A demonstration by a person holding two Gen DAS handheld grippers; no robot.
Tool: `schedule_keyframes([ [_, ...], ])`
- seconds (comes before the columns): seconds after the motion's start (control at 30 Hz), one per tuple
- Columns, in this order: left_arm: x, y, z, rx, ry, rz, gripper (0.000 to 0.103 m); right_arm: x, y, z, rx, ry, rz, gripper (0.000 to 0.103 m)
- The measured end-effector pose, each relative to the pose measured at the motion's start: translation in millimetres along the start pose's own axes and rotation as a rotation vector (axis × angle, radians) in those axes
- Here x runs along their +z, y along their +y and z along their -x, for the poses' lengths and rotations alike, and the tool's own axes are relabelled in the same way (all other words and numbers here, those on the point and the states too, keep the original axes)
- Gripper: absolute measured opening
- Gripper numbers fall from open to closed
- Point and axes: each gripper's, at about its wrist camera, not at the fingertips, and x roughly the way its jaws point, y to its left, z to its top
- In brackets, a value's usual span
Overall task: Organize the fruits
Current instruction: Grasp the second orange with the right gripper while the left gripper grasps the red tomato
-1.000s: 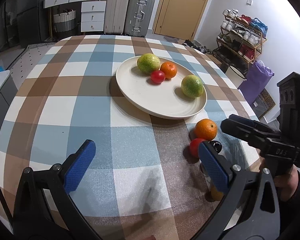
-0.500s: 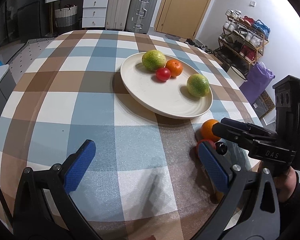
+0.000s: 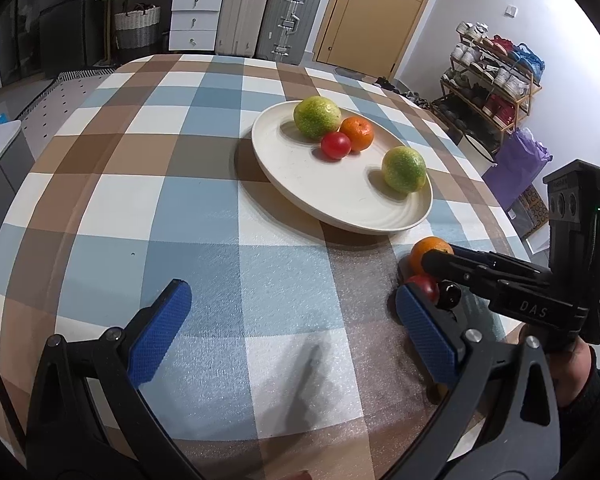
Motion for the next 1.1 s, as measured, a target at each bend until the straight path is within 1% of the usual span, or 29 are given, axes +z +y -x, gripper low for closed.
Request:
schedule_keyframes([
  [0.33,0.1,-8.2,0.2,-0.008,0.007,-0.012,0.102,-1.0,-4.8,15.4,0.021,-0.055,-0.024,0.041],
  [0.5,0.1,-16.8,-6.6,-0.049,0.04,-0.013,0.102,-1.9,-9.1,24.1,0.04,-0.07,-0.043,0.041],
  [0.7,0.3,-34.2,-17.5,-0.071,0.065,-0.044,0.102,-3.7,-12.9,35.0,0.048,-0.092,-0.048,0.041],
  [0.8,0.3,-42.6,-27.5,-0.112,0.106,-0.049,0.102,-4.5,-15.7,38.8,0.049,-0.101,-0.054,0.041],
  [1.0,1.0,-53.7,-39.7,-0.117,0.126,-0.063,0.102,-6.9,-20.3,44.4,0.054,-0.11,-0.065,0.041],
  [1.1,2.4,-58.1,-43.4,-0.109,0.123,-0.074,0.102,-8.2,-23.3,47.3,0.054,-0.115,-0.071,0.041],
])
